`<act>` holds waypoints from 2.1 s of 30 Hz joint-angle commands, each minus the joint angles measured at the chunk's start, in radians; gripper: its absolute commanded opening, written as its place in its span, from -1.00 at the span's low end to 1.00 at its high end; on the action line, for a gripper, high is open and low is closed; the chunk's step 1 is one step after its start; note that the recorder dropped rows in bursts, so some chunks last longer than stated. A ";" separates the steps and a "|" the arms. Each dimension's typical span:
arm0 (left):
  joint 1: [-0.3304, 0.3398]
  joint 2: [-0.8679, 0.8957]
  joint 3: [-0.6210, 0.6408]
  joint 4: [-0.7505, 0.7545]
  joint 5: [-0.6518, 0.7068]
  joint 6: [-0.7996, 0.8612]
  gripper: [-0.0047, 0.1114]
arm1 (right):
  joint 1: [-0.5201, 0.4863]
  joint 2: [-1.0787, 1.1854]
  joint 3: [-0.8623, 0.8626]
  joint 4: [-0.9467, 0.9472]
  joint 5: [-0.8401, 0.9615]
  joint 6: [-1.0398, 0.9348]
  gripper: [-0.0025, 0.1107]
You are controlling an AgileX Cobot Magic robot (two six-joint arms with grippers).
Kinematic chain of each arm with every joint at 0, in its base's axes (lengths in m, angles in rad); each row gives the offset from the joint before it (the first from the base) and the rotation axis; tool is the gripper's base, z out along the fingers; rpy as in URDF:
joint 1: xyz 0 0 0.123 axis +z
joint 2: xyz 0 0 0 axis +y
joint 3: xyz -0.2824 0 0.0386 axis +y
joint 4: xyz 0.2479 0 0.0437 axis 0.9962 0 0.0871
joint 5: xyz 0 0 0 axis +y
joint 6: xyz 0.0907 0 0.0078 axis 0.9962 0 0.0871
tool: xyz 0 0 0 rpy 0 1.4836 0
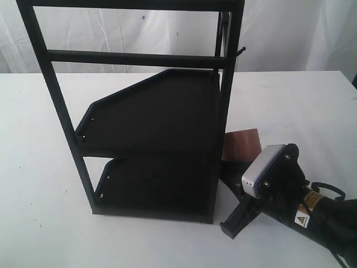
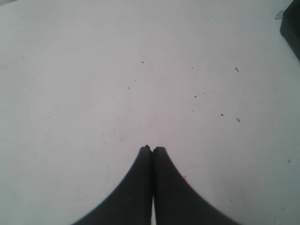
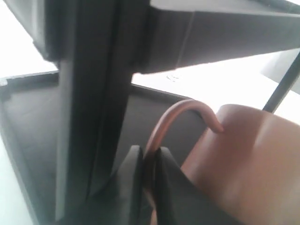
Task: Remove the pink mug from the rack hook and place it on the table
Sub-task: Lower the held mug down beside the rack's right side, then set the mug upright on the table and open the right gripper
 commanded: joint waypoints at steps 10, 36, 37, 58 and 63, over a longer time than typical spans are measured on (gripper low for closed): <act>0.001 -0.003 0.004 -0.009 0.024 -0.004 -0.92 | -0.001 0.000 -0.009 0.222 -0.034 -0.110 -0.96; 0.001 -0.003 0.004 -0.009 0.024 -0.004 -0.92 | -0.001 0.096 -0.075 0.250 -0.029 0.136 -0.96; 0.001 -0.003 0.004 -0.009 0.024 -0.004 -0.92 | -0.001 0.107 -0.075 0.248 -0.029 0.136 -0.96; 0.001 -0.003 0.004 -0.009 0.024 -0.004 -0.92 | -0.001 0.170 -0.075 0.077 -0.034 0.078 -0.55; 0.001 -0.003 0.004 -0.009 0.024 -0.004 -0.92 | -0.001 0.170 -0.075 0.075 -0.034 0.078 -0.38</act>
